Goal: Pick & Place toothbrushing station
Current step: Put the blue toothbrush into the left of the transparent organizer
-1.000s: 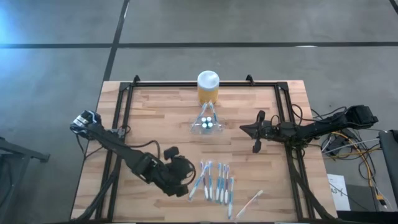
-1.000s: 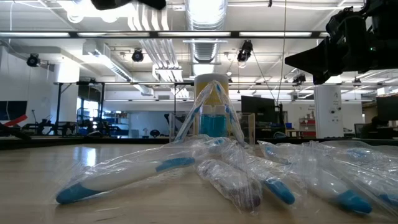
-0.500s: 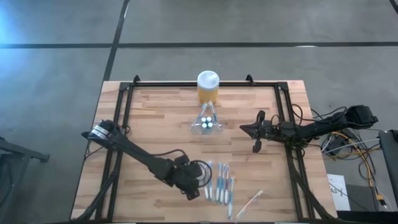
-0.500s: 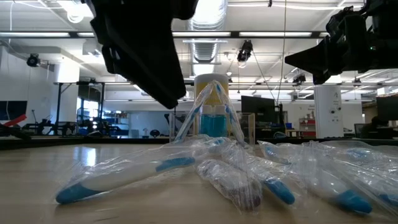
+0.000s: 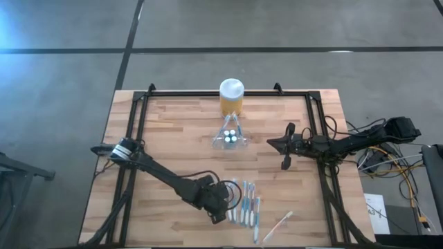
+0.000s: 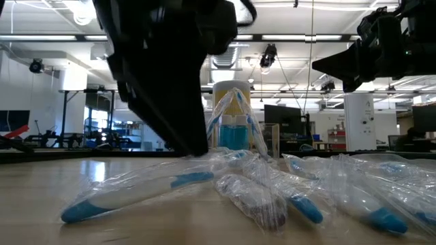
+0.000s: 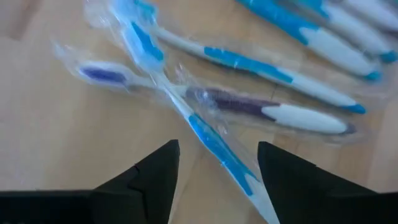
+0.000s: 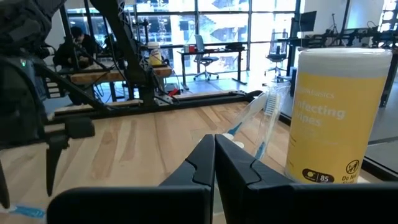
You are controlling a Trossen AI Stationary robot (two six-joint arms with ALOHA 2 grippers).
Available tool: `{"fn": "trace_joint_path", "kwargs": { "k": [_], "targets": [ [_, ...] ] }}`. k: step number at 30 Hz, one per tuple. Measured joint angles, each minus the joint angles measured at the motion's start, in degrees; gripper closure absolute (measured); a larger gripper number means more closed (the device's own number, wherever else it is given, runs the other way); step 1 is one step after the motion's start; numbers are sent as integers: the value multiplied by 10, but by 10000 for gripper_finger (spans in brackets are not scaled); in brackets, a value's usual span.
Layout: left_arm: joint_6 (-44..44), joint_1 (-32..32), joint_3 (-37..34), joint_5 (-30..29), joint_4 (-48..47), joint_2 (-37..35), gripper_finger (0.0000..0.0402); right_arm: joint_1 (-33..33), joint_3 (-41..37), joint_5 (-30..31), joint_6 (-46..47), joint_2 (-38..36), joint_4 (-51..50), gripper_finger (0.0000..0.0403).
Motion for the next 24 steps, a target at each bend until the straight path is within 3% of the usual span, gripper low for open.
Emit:
{"fn": "trace_joint_path", "kwargs": {
  "k": [11,15,20,24],
  "targets": [
    [19,13,9,16,-4,41,187,0,0,0,2,0,0,394],
    [48,13,8,16,-13,34,247,0,0,0,-4,0,0,394],
    [81,14,6,18,-35,27,377,0,0,0,-5,0,0,394],
    [83,13,6,18,-57,22,374,0,0,0,-5,0,0,394]
  ]
}}
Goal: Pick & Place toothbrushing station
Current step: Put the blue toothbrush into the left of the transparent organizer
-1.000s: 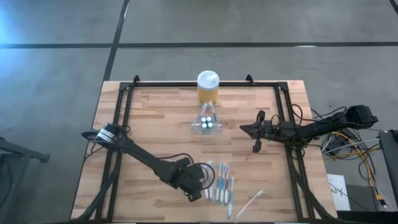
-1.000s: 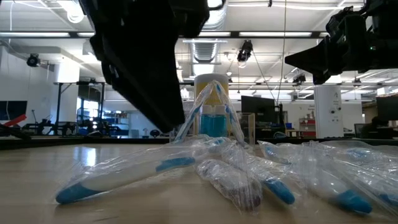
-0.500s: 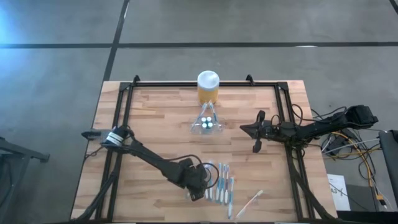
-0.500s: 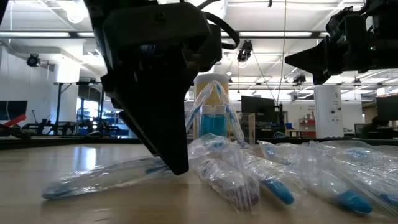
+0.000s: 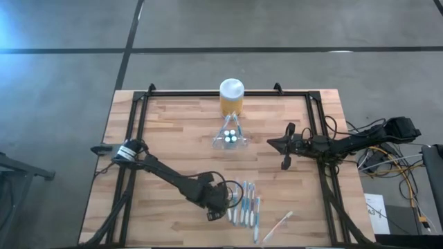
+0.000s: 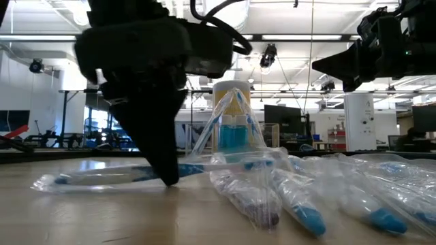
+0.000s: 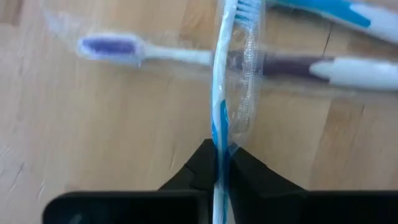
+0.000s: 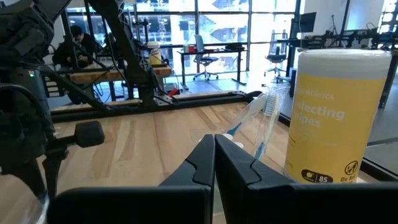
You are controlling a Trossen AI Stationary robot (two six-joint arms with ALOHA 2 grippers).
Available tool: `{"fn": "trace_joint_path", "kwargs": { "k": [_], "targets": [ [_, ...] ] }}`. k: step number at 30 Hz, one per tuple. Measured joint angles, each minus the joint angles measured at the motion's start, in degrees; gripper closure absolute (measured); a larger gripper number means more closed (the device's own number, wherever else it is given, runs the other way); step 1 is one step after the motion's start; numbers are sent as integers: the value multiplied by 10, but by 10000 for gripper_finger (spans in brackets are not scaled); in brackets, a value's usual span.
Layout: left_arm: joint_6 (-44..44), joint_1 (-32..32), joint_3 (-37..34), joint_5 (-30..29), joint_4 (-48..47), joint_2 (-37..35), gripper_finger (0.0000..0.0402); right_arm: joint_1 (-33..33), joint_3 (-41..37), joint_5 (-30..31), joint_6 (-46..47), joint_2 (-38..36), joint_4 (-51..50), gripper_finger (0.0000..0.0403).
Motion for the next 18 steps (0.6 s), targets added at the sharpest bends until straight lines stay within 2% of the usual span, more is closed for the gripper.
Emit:
{"fn": "trace_joint_path", "kwargs": {
  "k": [5,12,18],
  "targets": [
    [1,-3,0,-22,-46,-30,385,0,0,0,0,0,0,394],
    [29,-31,-3,-164,-88,-120,386,0,0,0,0,0,0,394],
    [84,-54,-53,-267,-68,-235,384,0,0,-1,0,0,0,394]
  ]
}}
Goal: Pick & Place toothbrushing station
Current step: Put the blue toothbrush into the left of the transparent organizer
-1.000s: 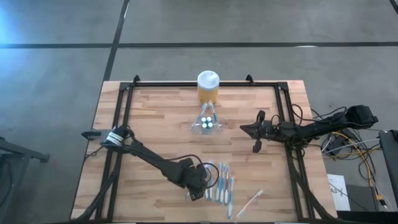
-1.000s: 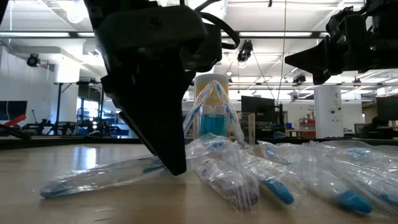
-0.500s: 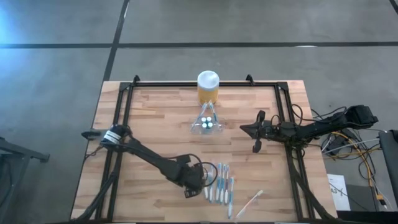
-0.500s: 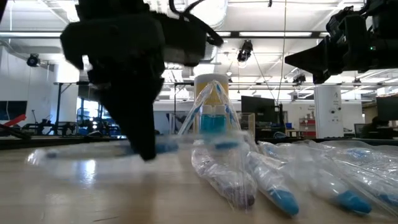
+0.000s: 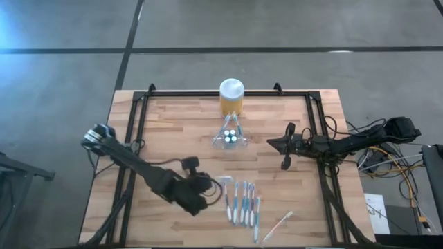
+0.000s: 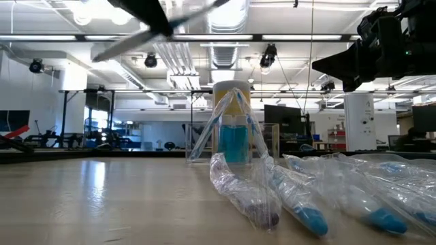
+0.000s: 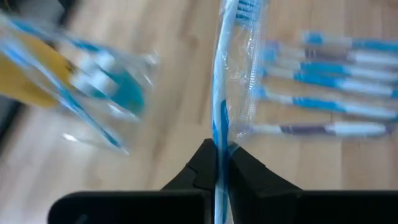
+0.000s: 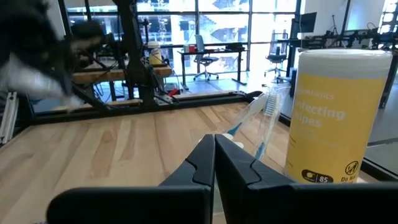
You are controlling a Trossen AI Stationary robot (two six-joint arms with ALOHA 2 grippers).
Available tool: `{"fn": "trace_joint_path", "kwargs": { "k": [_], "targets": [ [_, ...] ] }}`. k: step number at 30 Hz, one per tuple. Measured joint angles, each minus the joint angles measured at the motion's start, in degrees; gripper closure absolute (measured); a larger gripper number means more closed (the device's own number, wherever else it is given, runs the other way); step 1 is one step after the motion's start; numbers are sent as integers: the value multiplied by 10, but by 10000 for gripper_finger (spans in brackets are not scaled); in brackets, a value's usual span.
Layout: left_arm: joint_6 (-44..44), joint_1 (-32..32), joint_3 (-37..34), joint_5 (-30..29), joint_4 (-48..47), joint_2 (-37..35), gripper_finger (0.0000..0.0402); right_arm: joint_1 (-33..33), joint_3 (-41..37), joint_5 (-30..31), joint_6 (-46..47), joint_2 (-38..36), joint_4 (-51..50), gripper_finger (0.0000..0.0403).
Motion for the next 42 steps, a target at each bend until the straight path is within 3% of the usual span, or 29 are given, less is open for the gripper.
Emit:
{"fn": "trace_joint_path", "kwargs": {
  "k": [3,6,10,13,16,21,24,29,34,37,42],
  "targets": [
    [62,-2,-59,-30,77,-73,385,0,0,0,0,0,0,394],
    [175,9,-148,-20,236,-155,385,0,0,-2,0,0,0,394],
    [347,51,-288,72,512,-252,385,0,0,-5,16,0,0,394],
    [375,113,-383,142,695,-291,385,0,0,-7,27,0,-1,394],
    [362,193,-459,212,804,-300,385,0,0,-7,29,0,-1,394],
    [290,322,-532,246,952,-261,385,0,0,-7,29,0,-8,394],
    [268,361,-541,259,1016,-209,385,0,0,-7,29,0,-14,394],
    [272,369,-503,247,1063,-97,385,0,0,-6,29,0,-22,394],
    [289,369,-454,157,1080,2,385,0,0,-5,44,0,-36,394],
    [289,369,-448,107,1082,38,385,0,0,-5,62,0,-56,394],
    [258,369,-448,97,1103,72,385,0,0,-5,74,0,-74,394]
  ]
}}
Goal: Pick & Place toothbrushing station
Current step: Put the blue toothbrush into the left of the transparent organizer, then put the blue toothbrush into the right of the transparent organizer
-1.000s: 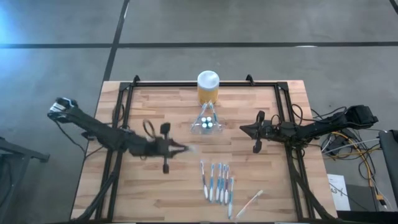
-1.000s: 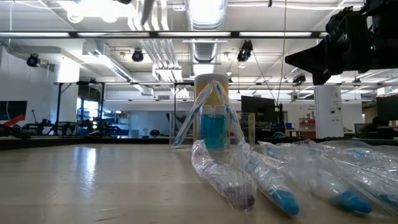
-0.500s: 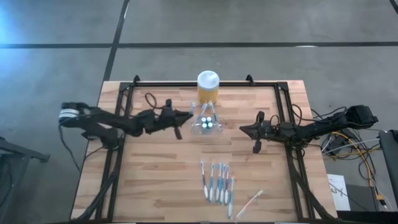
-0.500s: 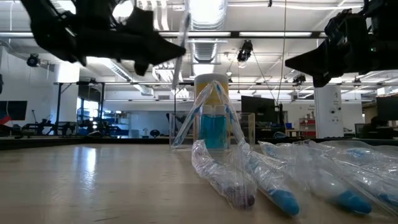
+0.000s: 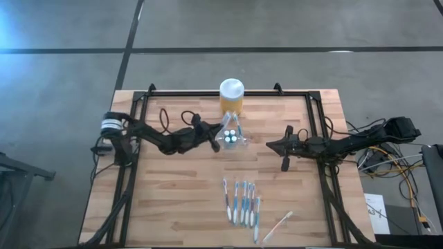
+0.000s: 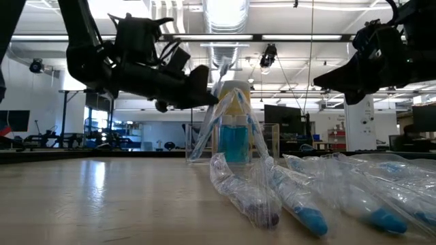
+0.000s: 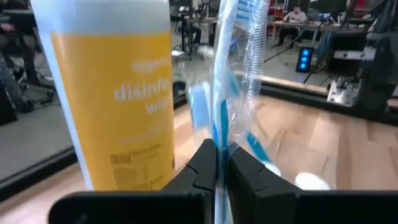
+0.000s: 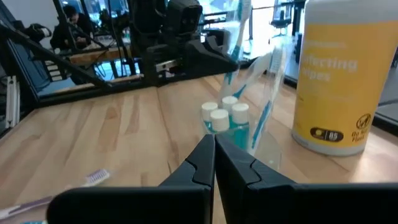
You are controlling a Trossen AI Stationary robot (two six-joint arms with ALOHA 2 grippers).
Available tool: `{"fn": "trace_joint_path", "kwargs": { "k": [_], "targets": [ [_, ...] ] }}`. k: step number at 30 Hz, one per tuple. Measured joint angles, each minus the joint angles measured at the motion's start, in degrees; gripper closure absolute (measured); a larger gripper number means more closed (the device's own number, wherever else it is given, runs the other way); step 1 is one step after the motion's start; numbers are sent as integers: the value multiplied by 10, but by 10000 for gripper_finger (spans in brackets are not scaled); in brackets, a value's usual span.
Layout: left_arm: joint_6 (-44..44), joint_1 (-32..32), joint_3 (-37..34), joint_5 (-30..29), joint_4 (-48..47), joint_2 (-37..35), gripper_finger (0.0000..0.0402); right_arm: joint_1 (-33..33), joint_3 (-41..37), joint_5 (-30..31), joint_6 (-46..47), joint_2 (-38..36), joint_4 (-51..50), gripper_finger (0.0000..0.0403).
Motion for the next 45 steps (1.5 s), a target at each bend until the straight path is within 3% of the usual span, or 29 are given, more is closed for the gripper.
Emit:
{"fn": "trace_joint_path", "kwargs": {
  "k": [11,18,30,39,45],
  "targets": [
    [-29,-24,-4,-71,-14,21,385,6,0,-10,4,0,-4,394],
    [-58,-27,-6,-74,-46,21,381,6,0,-11,13,0,-4,394],
    [-77,-35,-6,-53,-99,-12,296,6,0,-12,16,0,-3,394],
    [-30,-53,-7,-46,-276,-156,203,8,0,-17,25,0,-8,394],
    [55,-88,-7,65,-484,-359,186,16,0,-17,27,0,-8,394]
  ]
}}
